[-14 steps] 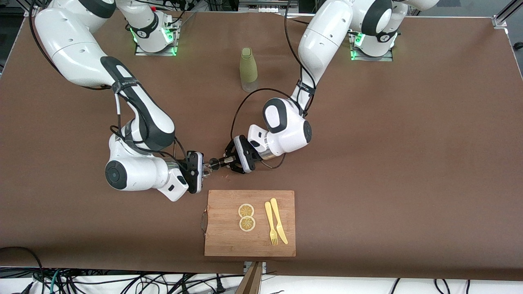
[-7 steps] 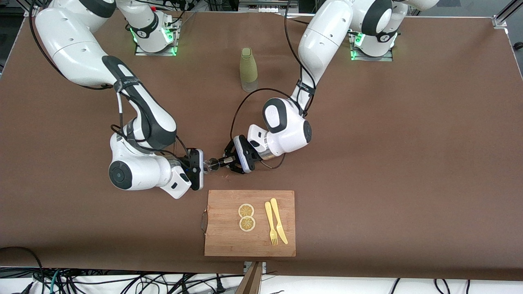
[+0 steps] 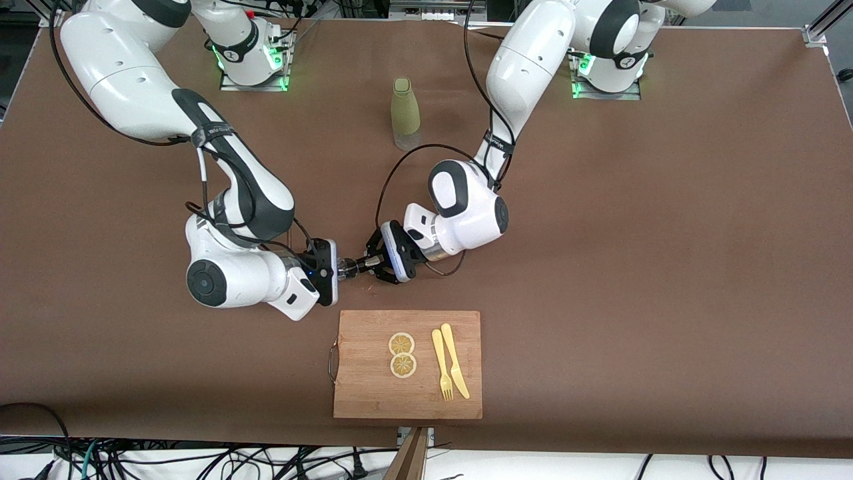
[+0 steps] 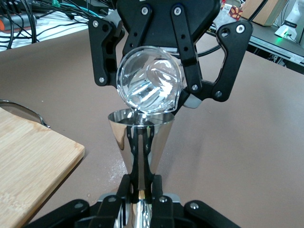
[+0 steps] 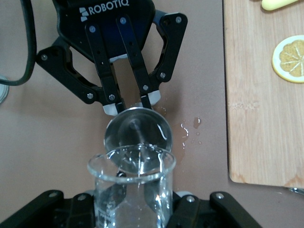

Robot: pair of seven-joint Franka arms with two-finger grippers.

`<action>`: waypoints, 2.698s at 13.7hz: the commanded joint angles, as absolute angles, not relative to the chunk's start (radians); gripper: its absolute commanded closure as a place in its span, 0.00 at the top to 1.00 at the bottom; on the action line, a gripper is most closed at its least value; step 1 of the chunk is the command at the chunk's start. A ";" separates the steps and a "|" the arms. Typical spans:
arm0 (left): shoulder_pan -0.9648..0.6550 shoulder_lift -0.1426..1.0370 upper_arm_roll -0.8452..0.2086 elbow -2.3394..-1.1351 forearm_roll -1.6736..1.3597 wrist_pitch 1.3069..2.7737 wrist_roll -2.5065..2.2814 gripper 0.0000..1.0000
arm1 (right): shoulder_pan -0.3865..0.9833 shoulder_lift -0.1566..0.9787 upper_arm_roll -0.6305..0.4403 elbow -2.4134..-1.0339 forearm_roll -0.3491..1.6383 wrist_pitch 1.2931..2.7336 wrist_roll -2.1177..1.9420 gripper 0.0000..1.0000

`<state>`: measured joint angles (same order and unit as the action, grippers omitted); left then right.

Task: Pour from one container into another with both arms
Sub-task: 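Turn the jigger upright and draw the left gripper back from the glass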

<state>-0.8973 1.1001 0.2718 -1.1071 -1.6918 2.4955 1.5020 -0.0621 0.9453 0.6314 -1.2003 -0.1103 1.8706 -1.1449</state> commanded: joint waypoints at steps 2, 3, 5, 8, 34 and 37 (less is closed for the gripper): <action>-0.905 1.121 0.288 -1.069 -1.712 2.507 1.500 0.00 | -0.066 0.942 0.655 -1.195 -0.138 1.852 -1.147 0.22; -0.907 1.121 0.288 -1.069 -1.712 2.507 1.500 0.00 | -0.066 0.943 0.655 -1.195 -0.134 1.853 -1.172 0.22; -0.905 1.123 0.288 -1.069 -1.710 2.507 1.502 0.00 | -0.077 0.945 0.653 -1.196 -0.127 1.858 -1.203 0.22; -0.905 1.123 0.288 -1.069 -1.712 2.507 1.503 0.00 | -0.098 0.945 0.643 -1.197 -0.027 1.868 -1.270 0.22; -0.193 1.153 0.593 -1.236 -1.296 0.925 2.642 0.00 | -0.155 1.014 -0.024 -1.373 1.253 1.942 -2.393 0.22; -0.076 1.173 0.597 -1.215 -1.180 0.900 2.750 0.00 | -0.167 1.014 -0.026 -1.394 1.360 1.985 -2.424 0.22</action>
<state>-0.1378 1.1603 0.5853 -1.2432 -1.2514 0.9863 2.5688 -0.1592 1.0304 -0.0287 -1.3655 1.2897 1.9628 -2.3857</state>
